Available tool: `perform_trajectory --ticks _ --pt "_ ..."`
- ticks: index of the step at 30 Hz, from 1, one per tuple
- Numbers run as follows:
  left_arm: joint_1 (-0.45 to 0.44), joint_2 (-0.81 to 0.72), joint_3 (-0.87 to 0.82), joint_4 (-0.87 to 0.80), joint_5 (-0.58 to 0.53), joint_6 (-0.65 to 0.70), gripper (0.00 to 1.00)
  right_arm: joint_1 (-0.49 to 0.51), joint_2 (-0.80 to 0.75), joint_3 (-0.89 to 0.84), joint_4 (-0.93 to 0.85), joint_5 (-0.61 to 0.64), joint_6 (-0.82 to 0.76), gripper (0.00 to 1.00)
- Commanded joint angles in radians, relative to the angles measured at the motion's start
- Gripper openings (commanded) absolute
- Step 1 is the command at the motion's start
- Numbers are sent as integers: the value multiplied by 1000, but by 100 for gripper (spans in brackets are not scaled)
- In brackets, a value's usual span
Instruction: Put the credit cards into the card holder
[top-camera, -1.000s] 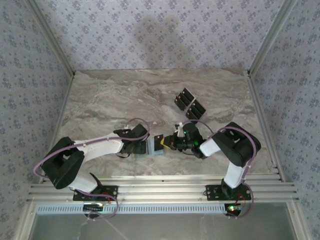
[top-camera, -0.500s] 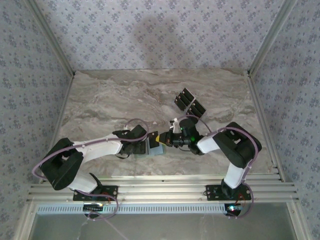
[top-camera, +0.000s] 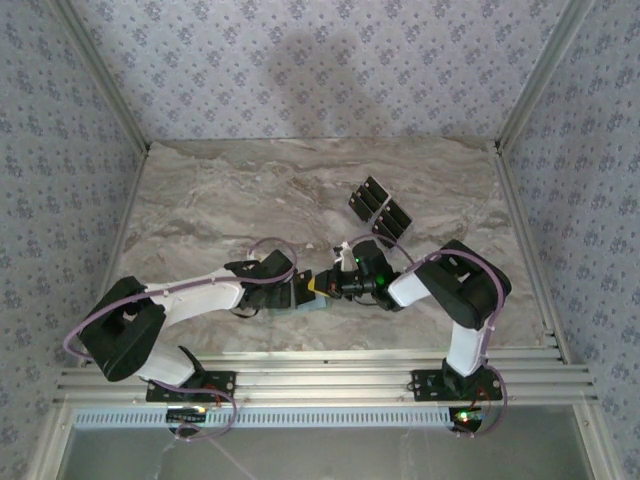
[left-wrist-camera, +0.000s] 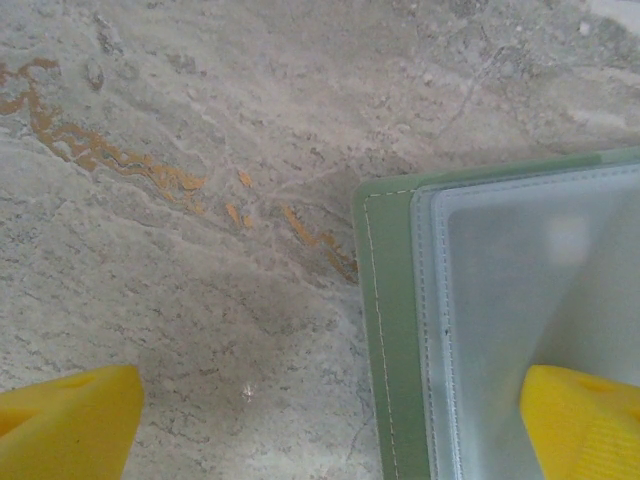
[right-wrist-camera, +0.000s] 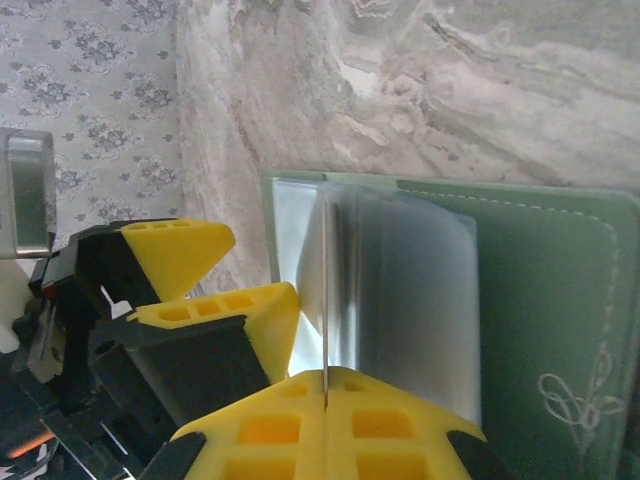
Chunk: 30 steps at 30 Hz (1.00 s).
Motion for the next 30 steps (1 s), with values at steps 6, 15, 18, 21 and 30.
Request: perform_trajectory --ticks 6,15,18,21,30 --pt "1 2 -40 -83 -32 -4 97 11 61 14 59 -15 3 0" --pt "2 8 -44 -75 -32 -6 97 15 79 26 68 -20 16 0" --pt "2 8 -44 -75 -31 -7 97 19 83 28 66 -13 20 0" --pt "2 11 -43 -74 -29 -7 97 26 90 30 67 -5 30 0" --pt "1 11 -43 -77 -29 -8 97 39 98 -4 87 58 65 0"
